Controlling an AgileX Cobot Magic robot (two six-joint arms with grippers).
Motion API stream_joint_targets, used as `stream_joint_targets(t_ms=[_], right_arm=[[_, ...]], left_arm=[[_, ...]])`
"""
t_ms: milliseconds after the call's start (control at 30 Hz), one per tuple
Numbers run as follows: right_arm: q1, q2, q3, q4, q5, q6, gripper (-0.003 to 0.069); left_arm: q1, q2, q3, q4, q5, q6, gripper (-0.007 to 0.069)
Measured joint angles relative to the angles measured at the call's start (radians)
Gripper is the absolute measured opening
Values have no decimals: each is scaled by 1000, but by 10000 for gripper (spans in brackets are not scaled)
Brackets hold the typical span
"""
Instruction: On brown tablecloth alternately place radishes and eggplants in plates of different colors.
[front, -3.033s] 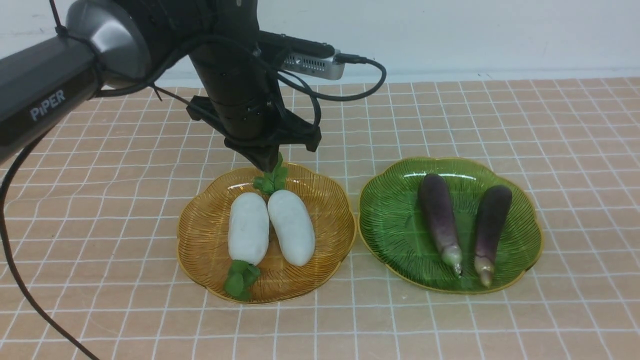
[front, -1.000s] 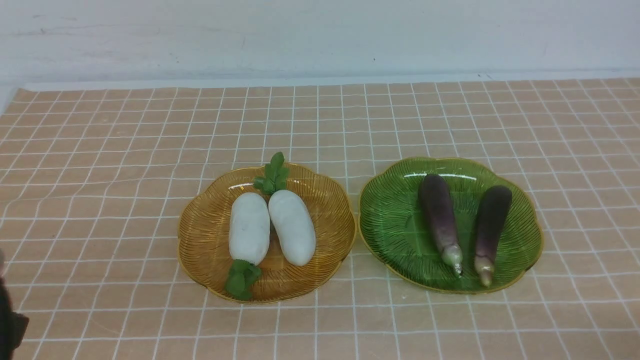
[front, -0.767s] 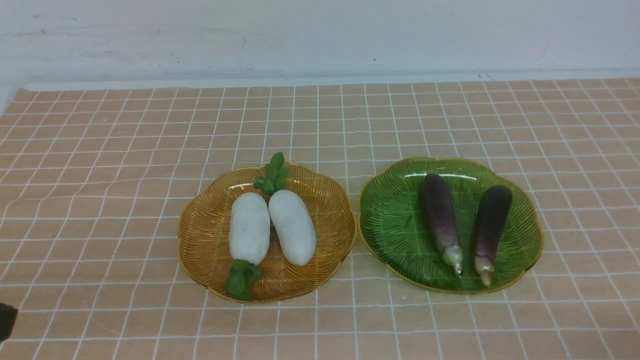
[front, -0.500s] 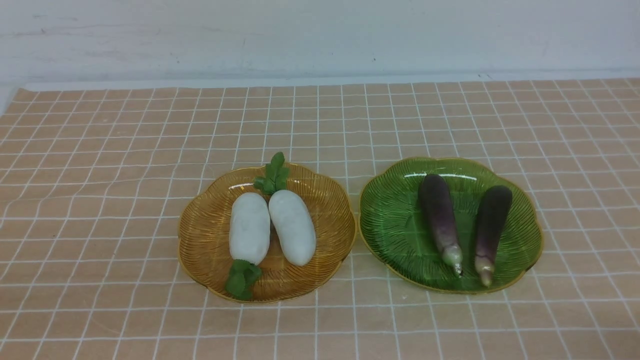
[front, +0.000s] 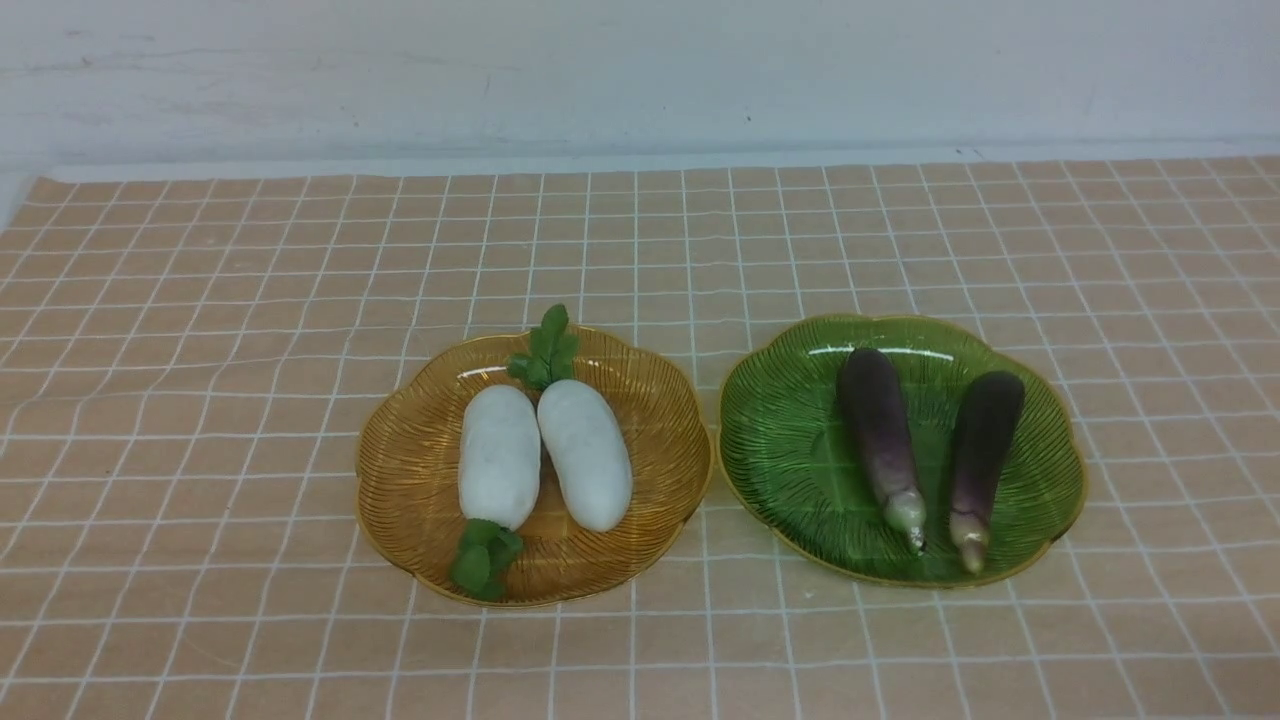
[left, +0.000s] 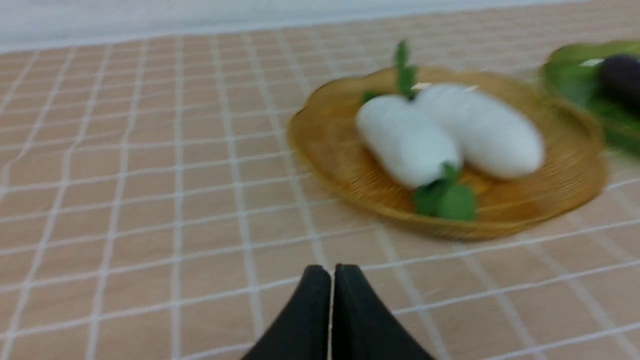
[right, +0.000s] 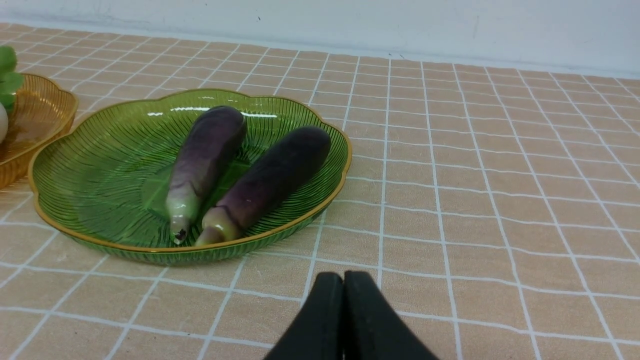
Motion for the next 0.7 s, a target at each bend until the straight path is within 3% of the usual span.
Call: stream_joint_targets(t_ms=[333, 700], right_arm=[[0, 0, 0, 0, 0, 0, -6], [0, 0, 0, 0, 0, 0, -6]], left_arm=[[203, -75, 13, 0, 133, 36, -3], [200, -77, 13, 1, 134, 36, -3]])
